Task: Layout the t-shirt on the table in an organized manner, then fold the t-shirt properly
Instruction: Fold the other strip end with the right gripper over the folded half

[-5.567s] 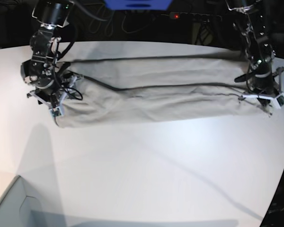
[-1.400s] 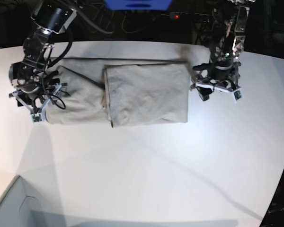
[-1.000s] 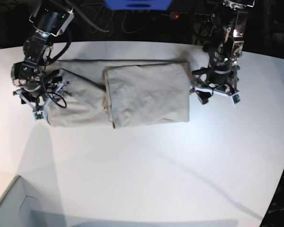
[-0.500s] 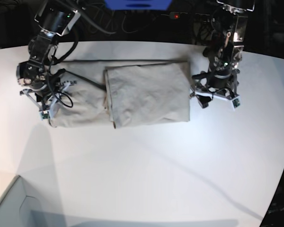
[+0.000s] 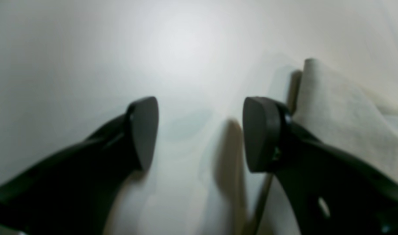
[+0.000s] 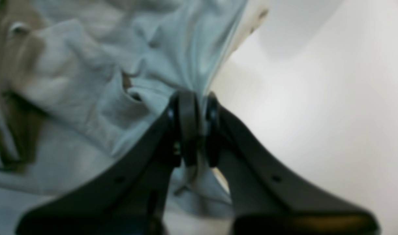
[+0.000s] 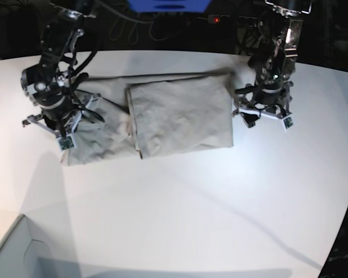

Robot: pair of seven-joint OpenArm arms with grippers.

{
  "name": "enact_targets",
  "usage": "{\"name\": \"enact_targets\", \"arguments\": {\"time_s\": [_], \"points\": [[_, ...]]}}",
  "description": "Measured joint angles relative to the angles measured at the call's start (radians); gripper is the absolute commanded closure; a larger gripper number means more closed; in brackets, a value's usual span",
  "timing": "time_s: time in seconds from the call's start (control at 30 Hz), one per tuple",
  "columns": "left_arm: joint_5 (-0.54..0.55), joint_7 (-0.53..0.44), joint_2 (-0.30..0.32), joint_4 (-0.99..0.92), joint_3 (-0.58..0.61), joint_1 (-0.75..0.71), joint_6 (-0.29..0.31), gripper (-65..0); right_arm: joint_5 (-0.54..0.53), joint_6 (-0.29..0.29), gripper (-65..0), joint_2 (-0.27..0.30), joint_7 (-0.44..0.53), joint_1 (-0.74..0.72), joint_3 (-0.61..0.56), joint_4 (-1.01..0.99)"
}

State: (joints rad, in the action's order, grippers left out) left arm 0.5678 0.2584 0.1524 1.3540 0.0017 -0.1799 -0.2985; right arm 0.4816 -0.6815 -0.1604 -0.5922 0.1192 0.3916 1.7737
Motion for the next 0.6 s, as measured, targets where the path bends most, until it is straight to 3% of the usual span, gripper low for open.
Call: {"name": "enact_targets", "arguments": {"time_s": [0.27, 0.6], "points": [[-0.001, -0.016, 0.002, -0.022, 0.000, 0.009, 0.003, -39.9, -0.002, -0.002, 0.0, 0.008, 0.004, 0.119, -0.282, 0.143], [-0.002, -0.020, 0.003, -0.023, 0.000, 0.009, 0.003, -39.9, 0.001, 0.029, 0.0, 0.011, -0.004, 0.091, -0.680, 0.033]]}}
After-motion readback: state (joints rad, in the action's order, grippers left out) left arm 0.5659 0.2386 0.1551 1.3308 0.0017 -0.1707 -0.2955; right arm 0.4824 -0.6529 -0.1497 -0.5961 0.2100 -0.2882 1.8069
